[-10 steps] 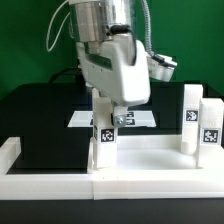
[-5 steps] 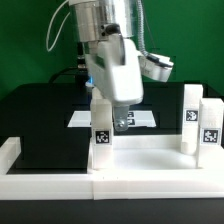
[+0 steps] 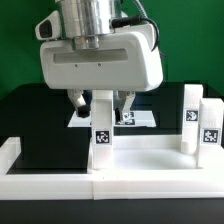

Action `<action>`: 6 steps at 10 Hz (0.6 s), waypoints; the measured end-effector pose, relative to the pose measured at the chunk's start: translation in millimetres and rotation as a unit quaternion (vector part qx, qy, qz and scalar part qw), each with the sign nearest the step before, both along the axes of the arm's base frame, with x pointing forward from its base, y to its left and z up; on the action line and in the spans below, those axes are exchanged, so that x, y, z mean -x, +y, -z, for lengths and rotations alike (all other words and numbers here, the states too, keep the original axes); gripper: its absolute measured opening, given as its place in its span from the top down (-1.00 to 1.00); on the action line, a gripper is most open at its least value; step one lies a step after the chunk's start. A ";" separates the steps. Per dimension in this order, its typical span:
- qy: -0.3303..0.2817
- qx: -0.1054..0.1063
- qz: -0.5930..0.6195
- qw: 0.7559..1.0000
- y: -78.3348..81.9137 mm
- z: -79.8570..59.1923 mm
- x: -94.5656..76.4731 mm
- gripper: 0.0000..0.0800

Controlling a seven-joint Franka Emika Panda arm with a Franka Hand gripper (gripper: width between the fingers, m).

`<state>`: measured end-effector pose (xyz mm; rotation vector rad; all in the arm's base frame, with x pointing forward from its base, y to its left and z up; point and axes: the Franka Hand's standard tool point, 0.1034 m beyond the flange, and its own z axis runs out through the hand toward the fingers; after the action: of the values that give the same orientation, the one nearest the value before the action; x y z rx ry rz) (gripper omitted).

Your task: Assemble desk

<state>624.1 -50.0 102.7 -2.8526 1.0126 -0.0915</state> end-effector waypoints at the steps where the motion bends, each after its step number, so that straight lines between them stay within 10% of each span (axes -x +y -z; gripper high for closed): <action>1: -0.003 0.007 -0.047 0.999 -0.9 0.2 0.1 -0.62; 3: -0.022 0.037 -0.218 0.975 -2.6 -2.0 -4.4 -0.62; 6: -0.019 0.035 -0.192 0.981 -3.0 -1.1 -3.7 0.03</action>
Offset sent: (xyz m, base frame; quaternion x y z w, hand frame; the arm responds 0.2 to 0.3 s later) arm 0.0000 0.0000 0.0000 0.0000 0.0000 -0.0650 0.9979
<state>627.8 -53.0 103.8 -3.0359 0.4454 -0.1483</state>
